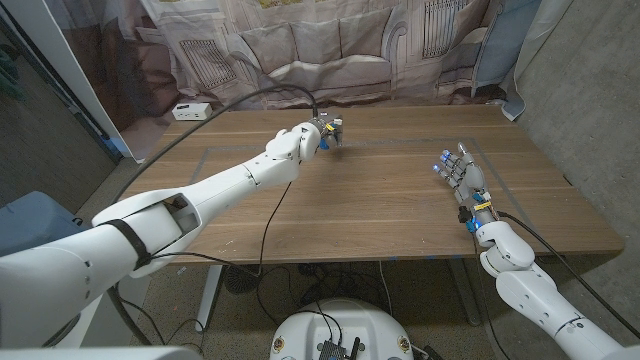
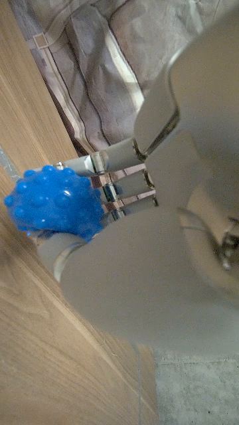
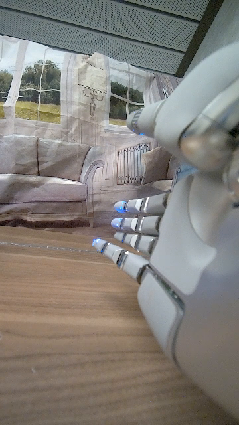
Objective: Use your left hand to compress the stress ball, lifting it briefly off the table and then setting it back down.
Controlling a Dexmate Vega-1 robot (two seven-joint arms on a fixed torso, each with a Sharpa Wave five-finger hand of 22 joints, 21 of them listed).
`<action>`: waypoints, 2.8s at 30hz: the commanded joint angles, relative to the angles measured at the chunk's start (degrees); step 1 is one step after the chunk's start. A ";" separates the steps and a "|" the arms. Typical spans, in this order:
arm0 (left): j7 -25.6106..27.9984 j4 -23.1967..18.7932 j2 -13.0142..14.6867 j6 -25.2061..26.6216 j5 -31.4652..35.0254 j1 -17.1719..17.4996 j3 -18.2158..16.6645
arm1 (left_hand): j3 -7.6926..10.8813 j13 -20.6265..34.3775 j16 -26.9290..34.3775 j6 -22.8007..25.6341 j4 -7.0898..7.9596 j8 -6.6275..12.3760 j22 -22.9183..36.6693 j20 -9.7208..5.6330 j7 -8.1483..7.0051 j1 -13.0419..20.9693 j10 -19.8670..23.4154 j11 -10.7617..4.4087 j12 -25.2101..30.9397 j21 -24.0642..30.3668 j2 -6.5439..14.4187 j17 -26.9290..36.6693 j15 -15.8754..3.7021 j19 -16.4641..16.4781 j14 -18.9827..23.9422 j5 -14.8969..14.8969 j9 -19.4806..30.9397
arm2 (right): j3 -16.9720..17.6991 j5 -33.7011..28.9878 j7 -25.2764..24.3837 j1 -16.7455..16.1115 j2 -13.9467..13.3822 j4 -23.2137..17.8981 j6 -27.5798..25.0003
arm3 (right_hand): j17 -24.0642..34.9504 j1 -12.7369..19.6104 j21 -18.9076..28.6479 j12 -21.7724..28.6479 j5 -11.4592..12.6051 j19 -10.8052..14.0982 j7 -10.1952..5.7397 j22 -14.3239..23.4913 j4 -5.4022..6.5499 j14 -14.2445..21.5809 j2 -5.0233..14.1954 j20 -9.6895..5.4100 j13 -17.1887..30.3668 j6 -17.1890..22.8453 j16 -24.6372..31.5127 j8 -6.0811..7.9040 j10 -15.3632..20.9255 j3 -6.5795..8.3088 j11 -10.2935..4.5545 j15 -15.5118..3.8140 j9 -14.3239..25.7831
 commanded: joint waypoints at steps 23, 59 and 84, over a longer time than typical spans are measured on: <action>3.00 -0.45 1.35 -2.44 -1.50 0.84 -1.13 | 0.60 2.92 -3.25 -8.17 1.76 -2.38 0.58 -8.30 -1.18 4.30 -4.94 0.93 -3.38 0.95 8.55 0.78 -11.13 1.54 3.24 0.27 -0.65 | -0.04 0.03 -0.19 -0.29 0.43 0.34 0.31 | 0.06 0.58 0.05 -0.18 -0.06 0.27 0.09 0.20 0.12 0.58 0.24 -0.23 0.18 0.28 -0.07 -0.18 0.31 -0.31 -0.19 0.08 0.34; -2.93 -2.21 2.75 -0.17 2.17 -1.39 -0.26 | -6.14 -0.80 -7.56 -17.59 7.95 -10.17 -0.25 -2.30 -1.82 -18.52 -12.24 2.66 -7.67 -1.76 4.95 -2.72 -6.02 -9.55 -8.01 -2.05 -2.30 | -0.52 -1.01 -0.06 1.47 -0.23 0.11 -0.35 | -0.07 1.32 -0.03 -0.21 -0.01 0.24 0.12 0.19 -0.30 0.55 0.04 -0.13 0.18 0.15 -0.19 -0.23 0.26 -0.18 -0.22 0.05 0.33; -7.69 -0.98 2.49 0.34 3.67 -2.48 1.12 | -6.90 -2.78 -8.17 -25.03 7.86 -13.36 -0.26 0.00 -1.20 -22.35 -18.57 3.23 -8.42 -5.54 4.58 -2.96 -4.24 -15.42 -14.38 -3.08 -3.47 | -0.54 -0.92 -0.69 0.75 0.37 0.16 0.09 | -0.09 1.59 -0.07 -0.20 0.00 0.21 0.11 0.19 -0.38 0.56 -0.15 -0.12 0.18 0.13 -0.22 -0.23 0.28 -0.21 -0.16 0.11 0.33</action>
